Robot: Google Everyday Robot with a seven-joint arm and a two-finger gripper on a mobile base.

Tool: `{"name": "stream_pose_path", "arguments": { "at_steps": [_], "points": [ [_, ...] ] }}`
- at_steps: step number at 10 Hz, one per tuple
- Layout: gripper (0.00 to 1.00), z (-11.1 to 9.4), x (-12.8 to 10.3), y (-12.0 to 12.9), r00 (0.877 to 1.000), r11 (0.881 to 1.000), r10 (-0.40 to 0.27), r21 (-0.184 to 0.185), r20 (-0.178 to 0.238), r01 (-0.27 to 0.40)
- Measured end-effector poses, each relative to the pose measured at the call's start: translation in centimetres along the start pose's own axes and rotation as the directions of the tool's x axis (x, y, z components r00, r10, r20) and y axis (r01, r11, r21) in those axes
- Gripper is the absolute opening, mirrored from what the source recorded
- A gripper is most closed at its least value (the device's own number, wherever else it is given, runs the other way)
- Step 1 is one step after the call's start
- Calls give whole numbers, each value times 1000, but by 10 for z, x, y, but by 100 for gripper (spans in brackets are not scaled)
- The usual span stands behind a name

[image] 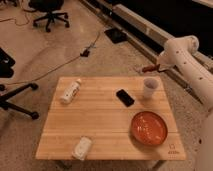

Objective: Place the pepper in the ceramic cup

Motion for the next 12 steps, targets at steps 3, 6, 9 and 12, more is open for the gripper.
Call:
{"name": "stream_pose_path", "arguments": {
  "at_steps": [3,6,9,12],
  "points": [
    [0,-3,16,16,999,999,22,-24,-38,-23],
    [0,-6,23,30,998,998,25,-50,-59,-28],
    [3,-9,26,44,997,997,10,-81,-72,-16],
    [32,-6,23,53,996,991,-23,-131,-86,12]
  ]
}}
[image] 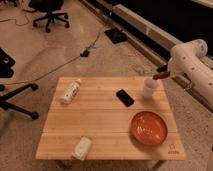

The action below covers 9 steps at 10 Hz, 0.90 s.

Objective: Place the pepper in the ceramic cup

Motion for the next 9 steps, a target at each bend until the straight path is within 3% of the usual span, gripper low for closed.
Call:
{"name": "stream_pose_path", "arguments": {
  "at_steps": [5,8,9],
  "points": [
    [79,11,-3,13,999,997,-46,-62,-27,44],
    [80,16,-19,14,995,993,-99,-63,-18,98],
    [80,16,-25,14,994,993,-113,-45,-7,113]
  ]
}}
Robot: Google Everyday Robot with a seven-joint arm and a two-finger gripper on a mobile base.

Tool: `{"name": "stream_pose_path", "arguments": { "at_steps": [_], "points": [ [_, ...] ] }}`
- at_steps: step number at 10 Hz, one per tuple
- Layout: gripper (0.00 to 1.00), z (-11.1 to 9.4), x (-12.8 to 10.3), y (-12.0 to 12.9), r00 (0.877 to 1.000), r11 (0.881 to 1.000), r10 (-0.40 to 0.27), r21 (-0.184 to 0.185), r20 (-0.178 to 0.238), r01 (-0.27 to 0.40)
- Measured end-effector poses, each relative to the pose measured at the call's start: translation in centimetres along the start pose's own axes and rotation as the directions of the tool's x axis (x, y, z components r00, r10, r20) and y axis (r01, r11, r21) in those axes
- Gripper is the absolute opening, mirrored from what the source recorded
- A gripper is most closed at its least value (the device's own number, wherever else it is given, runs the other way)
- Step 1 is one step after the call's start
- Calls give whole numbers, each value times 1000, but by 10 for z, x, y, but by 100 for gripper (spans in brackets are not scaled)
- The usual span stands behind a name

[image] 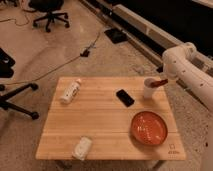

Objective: Place the pepper in the ceramic cup

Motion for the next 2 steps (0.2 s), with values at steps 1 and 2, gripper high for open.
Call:
{"name": "stream_pose_path", "arguments": {
  "at_steps": [1,2],
  "points": [
    [78,-1,-3,-1,1000,1000,-9,21,7,9],
    [69,-2,-2,-1,1000,1000,4,18,-2,-4]
  ]
}}
